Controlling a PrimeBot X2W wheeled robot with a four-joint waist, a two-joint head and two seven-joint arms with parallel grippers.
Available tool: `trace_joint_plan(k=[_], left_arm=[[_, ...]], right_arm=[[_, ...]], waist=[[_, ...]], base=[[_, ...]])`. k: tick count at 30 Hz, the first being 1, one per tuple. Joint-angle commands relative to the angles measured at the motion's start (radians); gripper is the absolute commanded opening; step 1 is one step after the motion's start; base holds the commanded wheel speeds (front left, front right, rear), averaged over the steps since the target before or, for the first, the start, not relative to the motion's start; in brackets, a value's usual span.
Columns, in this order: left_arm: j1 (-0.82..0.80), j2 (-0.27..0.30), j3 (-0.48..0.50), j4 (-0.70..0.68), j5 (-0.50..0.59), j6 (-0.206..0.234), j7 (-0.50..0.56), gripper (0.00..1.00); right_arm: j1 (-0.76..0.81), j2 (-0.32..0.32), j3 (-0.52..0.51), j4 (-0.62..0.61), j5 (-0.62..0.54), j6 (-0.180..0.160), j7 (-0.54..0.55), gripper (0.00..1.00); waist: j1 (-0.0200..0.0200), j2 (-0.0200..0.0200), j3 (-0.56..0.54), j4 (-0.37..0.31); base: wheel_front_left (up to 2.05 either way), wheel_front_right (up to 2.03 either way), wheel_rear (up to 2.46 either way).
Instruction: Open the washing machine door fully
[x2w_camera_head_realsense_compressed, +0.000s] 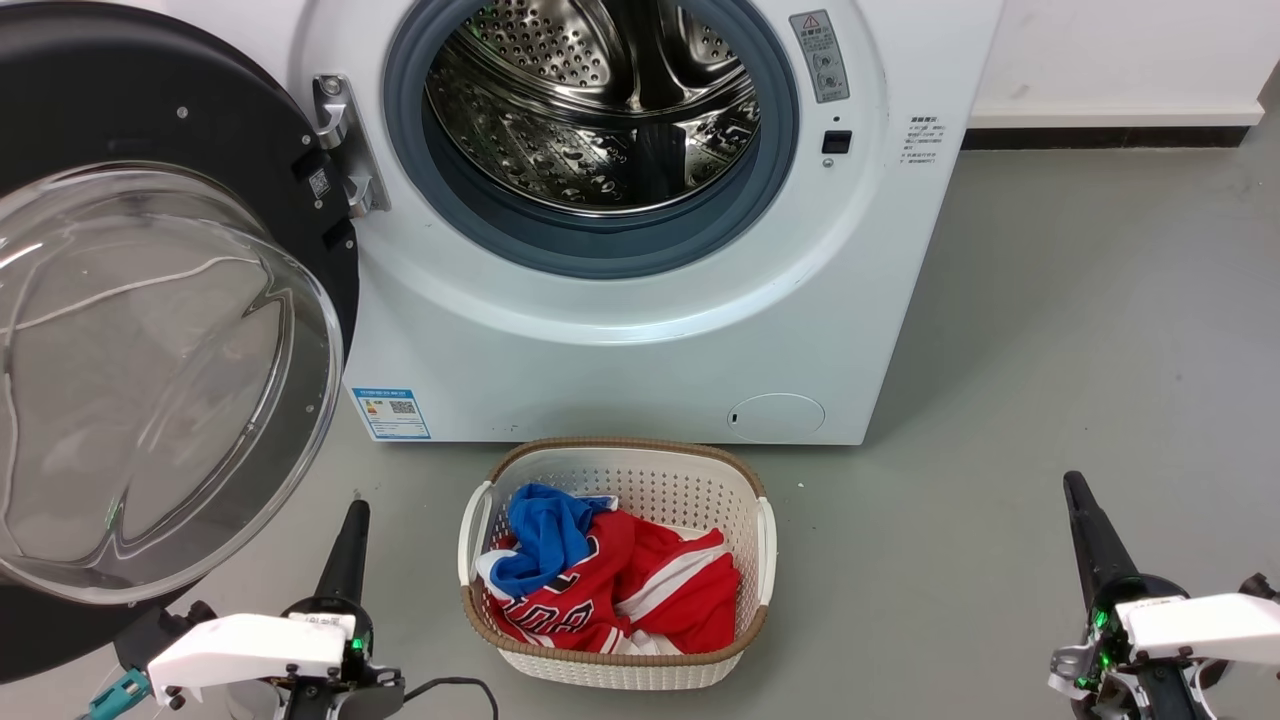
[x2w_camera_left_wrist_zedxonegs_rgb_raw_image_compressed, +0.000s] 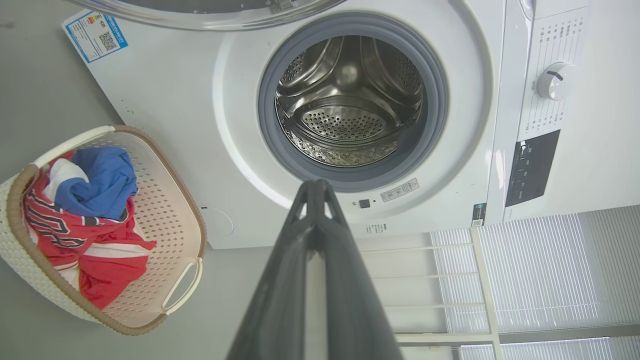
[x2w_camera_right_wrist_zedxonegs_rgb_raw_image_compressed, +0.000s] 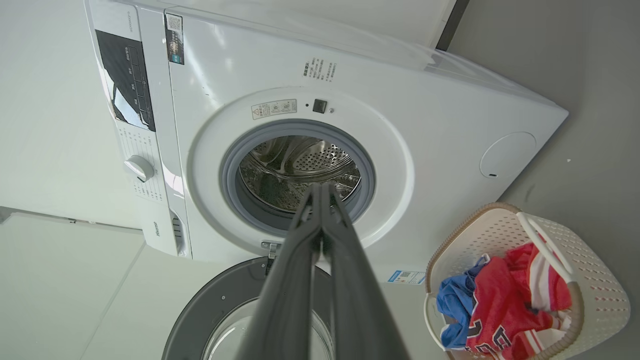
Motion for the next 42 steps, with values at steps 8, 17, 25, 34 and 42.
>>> trace_joint_plan(k=[8,17,25,34,42], left_arm=[[-0.029,-0.001,0.011,0.004,-0.092,-0.012,0.024,0.00],[-0.036,-0.001,0.019,0.010,-0.165,-0.018,0.042,0.00],[-0.045,-0.002,0.026,0.014,-0.225,-0.023,0.055,0.00],[-0.045,-0.002,0.030,0.017,-0.265,-0.026,0.066,0.00],[-0.044,-0.002,0.030,0.017,-0.265,-0.026,0.066,0.00]], right_arm=[[-0.035,-0.002,-0.004,0.013,0.085,0.000,0.024,0.00],[-0.043,0.000,-0.007,0.025,0.152,0.000,0.043,0.00],[-0.057,0.001,-0.010,0.035,0.206,0.000,0.059,0.00],[-0.061,0.004,-0.013,0.042,0.240,0.000,0.071,0.00],[-0.061,0.006,-0.016,0.042,0.237,0.000,0.073,0.00]], waist=[[0.0000,0.0000,0.000,-0.001],[-0.0001,0.0000,-0.001,-0.001],[-0.0001,0.0000,-0.001,-0.002],[-0.0001,0.0000,-0.001,-0.002],[-0.0001,0.0000,-0.001,-0.002]], base=[[0.00,0.00,0.00],[0.00,0.00,0.00],[0.00,0.00,0.00],[0.00,0.00,0.00],[0.00,0.00,0.00]])
